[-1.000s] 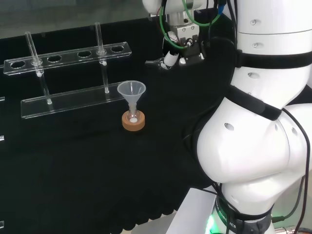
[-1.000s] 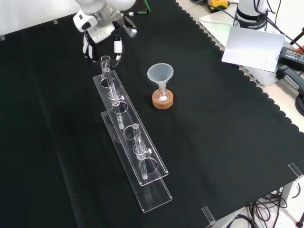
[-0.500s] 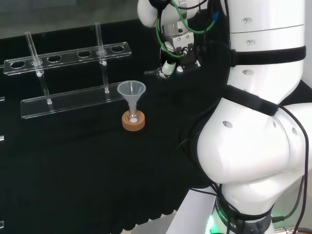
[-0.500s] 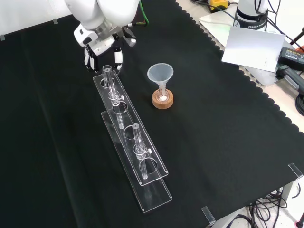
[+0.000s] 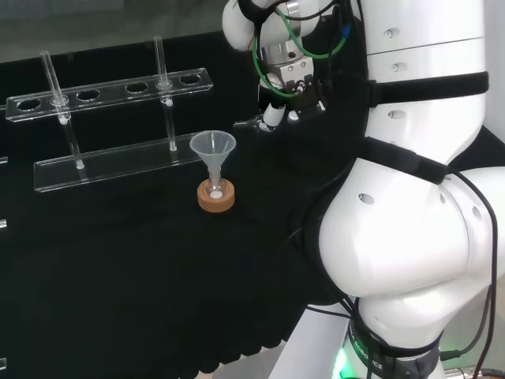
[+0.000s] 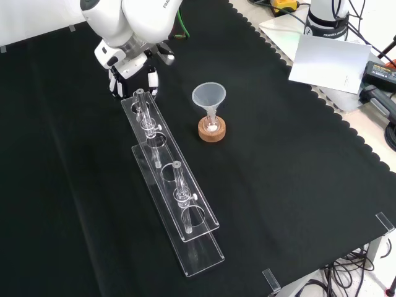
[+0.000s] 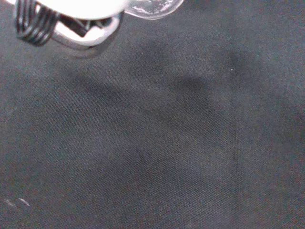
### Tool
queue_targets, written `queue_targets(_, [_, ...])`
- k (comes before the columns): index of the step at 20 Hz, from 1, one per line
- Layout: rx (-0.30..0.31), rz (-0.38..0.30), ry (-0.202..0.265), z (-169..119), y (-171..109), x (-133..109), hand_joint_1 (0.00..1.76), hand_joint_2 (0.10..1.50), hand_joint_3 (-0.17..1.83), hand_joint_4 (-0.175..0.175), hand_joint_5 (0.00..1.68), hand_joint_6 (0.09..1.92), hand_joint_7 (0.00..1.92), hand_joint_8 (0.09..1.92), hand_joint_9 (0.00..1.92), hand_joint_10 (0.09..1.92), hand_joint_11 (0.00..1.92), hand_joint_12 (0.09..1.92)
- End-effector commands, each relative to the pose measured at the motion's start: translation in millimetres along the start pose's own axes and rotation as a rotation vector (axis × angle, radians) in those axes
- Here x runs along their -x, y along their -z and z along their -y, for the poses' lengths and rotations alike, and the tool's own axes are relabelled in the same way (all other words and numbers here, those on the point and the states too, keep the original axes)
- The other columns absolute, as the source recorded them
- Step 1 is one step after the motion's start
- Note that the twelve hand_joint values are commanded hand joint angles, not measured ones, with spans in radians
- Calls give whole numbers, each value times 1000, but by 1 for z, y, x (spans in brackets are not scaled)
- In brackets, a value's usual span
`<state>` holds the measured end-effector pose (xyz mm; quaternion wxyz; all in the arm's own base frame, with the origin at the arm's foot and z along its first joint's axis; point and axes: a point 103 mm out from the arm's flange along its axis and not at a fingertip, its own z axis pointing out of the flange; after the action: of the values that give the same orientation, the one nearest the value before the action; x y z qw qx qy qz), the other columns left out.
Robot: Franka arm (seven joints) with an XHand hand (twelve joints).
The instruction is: Put the weighing funnel back on the table.
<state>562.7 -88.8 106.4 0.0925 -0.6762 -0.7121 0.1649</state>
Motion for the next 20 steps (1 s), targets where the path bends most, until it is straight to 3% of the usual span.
queue_targets(1, [-32,42,-45,-16,-10,-11,1131,641,663,175,1300,630,713,630,1141,121,930,964])
queue_targets(12, [-50,43,-22,-25,-18,-12,1130,641,663,175,1299,631,712,632,1138,119,927,966])
queue_targets(20, [-52,46,-73,-28,-21,-9,1130,641,663,175,1298,633,712,633,1137,119,927,967])
